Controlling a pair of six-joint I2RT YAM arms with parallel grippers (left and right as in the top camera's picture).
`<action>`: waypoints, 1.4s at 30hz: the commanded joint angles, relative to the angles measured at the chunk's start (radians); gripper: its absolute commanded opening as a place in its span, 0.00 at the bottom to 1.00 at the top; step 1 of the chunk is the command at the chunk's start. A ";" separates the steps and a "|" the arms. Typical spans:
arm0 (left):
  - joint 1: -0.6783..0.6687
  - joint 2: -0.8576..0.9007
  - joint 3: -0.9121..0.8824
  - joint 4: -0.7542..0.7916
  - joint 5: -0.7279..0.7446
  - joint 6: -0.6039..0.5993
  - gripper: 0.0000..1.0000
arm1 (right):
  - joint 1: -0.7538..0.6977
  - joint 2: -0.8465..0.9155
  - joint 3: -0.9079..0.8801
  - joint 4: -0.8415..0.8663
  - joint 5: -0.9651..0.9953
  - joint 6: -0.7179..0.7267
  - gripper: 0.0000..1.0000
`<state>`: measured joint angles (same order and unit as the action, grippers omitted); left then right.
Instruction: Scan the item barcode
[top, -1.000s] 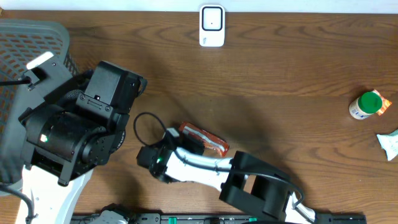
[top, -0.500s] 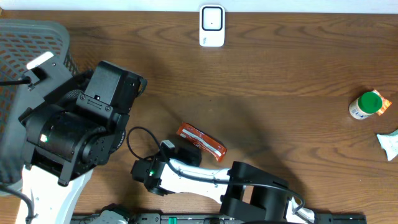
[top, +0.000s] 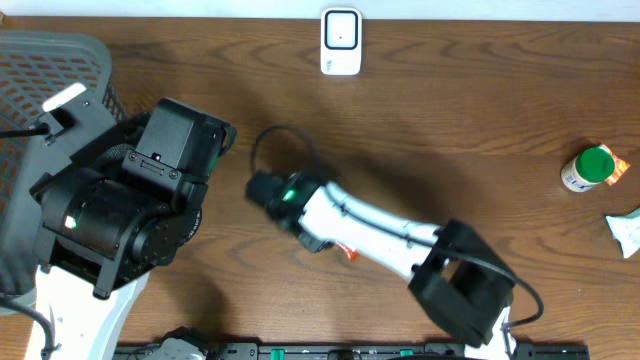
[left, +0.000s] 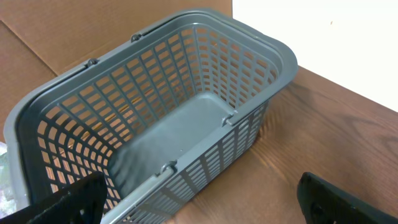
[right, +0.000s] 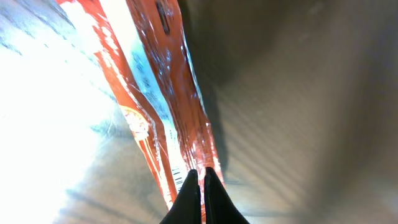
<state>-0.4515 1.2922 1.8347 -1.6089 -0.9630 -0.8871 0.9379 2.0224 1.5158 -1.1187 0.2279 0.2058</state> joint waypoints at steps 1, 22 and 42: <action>0.006 0.001 0.008 -0.032 -0.005 -0.008 0.98 | -0.076 -0.016 0.006 -0.016 -0.291 -0.072 0.01; 0.006 0.001 0.008 -0.032 -0.005 -0.008 0.98 | -0.152 -0.060 -0.074 -0.009 -0.307 -0.054 0.01; 0.006 0.001 0.008 -0.032 -0.005 -0.008 0.98 | -0.144 0.047 -0.054 0.055 -0.317 -0.072 0.01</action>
<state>-0.4515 1.2922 1.8347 -1.6089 -0.9634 -0.8867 0.7929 2.0678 1.4666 -1.0554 -0.0818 0.1471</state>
